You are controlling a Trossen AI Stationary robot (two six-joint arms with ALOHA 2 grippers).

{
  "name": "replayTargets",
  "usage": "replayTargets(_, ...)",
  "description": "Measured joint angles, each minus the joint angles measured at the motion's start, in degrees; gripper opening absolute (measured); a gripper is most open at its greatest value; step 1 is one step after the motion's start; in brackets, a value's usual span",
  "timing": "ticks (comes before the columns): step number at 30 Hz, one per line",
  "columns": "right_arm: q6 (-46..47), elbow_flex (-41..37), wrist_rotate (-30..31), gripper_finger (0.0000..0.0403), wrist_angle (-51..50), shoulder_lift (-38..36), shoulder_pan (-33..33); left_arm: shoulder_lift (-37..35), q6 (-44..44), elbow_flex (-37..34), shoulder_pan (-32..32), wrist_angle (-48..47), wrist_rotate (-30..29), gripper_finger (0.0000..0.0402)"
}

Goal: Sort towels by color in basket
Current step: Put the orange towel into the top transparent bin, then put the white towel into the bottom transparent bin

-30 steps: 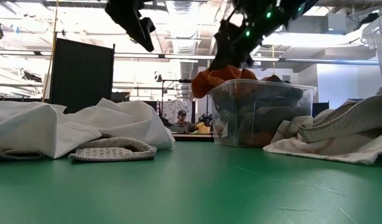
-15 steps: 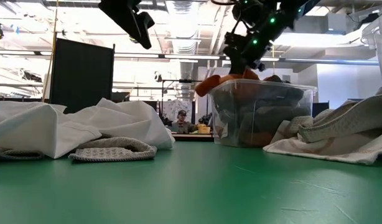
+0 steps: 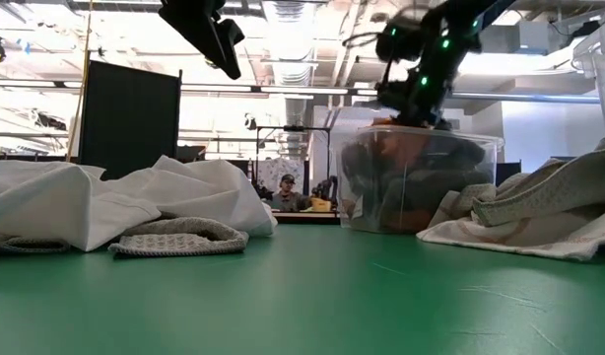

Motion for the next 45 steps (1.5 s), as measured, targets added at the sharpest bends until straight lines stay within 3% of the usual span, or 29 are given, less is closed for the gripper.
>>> replayTargets(11,1.66,-0.14,-9.95,0.0035,4.48,11.25,-5.55,0.0,-0.34,0.0,0.0,-0.73,0.0,0.0194)
replayTargets(19,1.62,-0.15,-11.77,0.0036,4.67,13.34,-5.5,0.0,-1.29,0.0,0.0,-3.22,0.0,0.0194)
replayTargets(27,-0.56,-0.57,-11.76,0.0071,3.34,6.76,-3.45,0.0,-2.49,0.0,0.0,-6.25,0.0,0.0194)
replayTargets(40,-1.84,-0.58,-11.81,0.0207,2.24,-7.08,-0.66,0.0,-2.76,0.0,-2.51,-9.57,-2.4,0.0194)
replayTargets(45,-1.84,-0.55,-11.65,0.0238,2.5,-12.46,-0.7,0.0,-4.29,0.0,-4.34,-12.17,-3.12,0.0194)
